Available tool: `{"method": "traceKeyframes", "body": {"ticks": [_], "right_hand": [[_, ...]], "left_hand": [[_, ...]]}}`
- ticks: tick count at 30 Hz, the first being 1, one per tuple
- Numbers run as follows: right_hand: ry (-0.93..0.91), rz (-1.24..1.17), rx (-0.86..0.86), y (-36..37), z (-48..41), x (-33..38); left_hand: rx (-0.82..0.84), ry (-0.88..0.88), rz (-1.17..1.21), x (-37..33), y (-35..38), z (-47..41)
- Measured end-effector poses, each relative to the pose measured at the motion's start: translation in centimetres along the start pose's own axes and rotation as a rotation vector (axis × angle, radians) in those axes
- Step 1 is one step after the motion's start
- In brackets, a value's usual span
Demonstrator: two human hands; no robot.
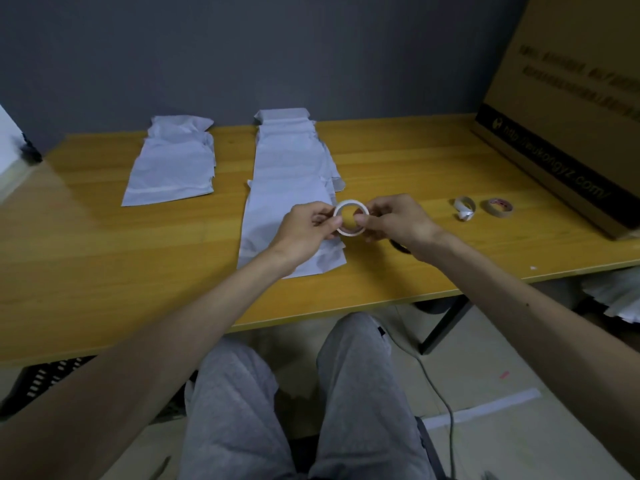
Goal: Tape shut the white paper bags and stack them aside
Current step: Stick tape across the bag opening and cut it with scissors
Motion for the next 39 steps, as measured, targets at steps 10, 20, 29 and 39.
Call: {"method": "traceKeyframes", "body": {"ticks": [10, 20, 29, 39], "right_hand": [[0.021, 0.443, -0.161, -1.9, -1.7, -3.2], [-0.054, 0.575, -0.098, 0.4, 0.7, -1.4], [-0.080, 0.476, -0.090, 2.8, 1.8, -1.0], [0.093, 0.340, -0.110, 2.8, 2.5, -2.9]], "left_hand": [[0.148, 0.212, -0.359, 1.4, 0.8, 0.4], [0.150, 0.270, -0.493, 2.0, 1.2, 0.6], [0.155, 0.268, -0.457, 1.9, 1.5, 0.6], [0.345, 0.307, -0.493, 0.5, 3.4, -0.2]]}}
Point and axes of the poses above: each hand's wrist, its own z-axis away from the middle knuckle, its own y-axis out of the palm, x = y × z, the point moved 10 cm from there along -z, towards the middle knuckle, and after that the axes turned 14 degrees about -x, right-handed, at the moved point
